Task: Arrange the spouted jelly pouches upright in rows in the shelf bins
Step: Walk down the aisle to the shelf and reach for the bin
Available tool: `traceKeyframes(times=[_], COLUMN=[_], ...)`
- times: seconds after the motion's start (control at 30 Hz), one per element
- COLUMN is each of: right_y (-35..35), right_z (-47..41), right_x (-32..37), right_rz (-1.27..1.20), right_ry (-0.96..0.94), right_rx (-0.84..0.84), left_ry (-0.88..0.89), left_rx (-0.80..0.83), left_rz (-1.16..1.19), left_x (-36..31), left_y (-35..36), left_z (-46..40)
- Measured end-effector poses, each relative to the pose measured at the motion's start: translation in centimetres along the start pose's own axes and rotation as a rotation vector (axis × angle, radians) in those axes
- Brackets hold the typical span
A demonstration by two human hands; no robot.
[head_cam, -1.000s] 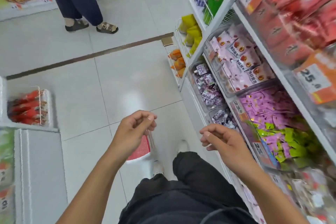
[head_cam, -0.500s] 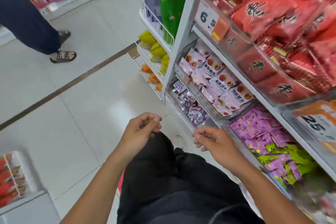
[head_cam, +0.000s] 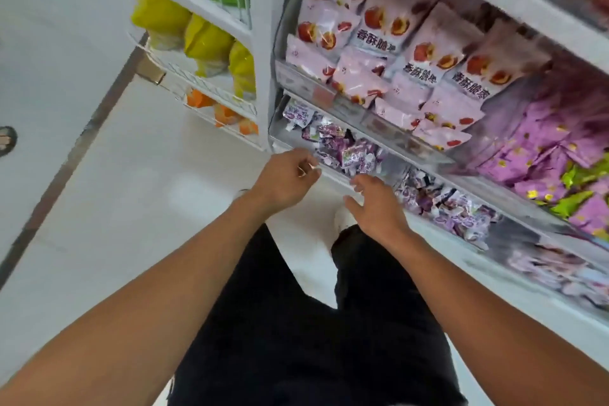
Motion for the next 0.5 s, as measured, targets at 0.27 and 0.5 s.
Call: traceKeyframes(times=[0.27, 0.5], right_y=[7.6, 10.3], right_z=[-8.7, -11.2], right_x=[-8.8, -14.6], right_rz=[0.411, 0.381], right_ry=[-0.101, -0.533], right_rx=[-0.297, -0.655], left_ry=[0.450, 0.654], left_rx=[-0.097, -0.532], left_rz=[-0.676, -0.585], left_x=[8.1, 12.3], left_y=[10.6, 13.9], left_z=[-12.0, -13.6])
Point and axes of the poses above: each hand's wrist, its own z-axis away from the middle knuckle, its own y-axis out of the palm, x = y × z, the point moved 3 cm from there along -z, towards the middle knuckle, and after that the axes turned 12 degrees about -z, right-handed, at the moved point
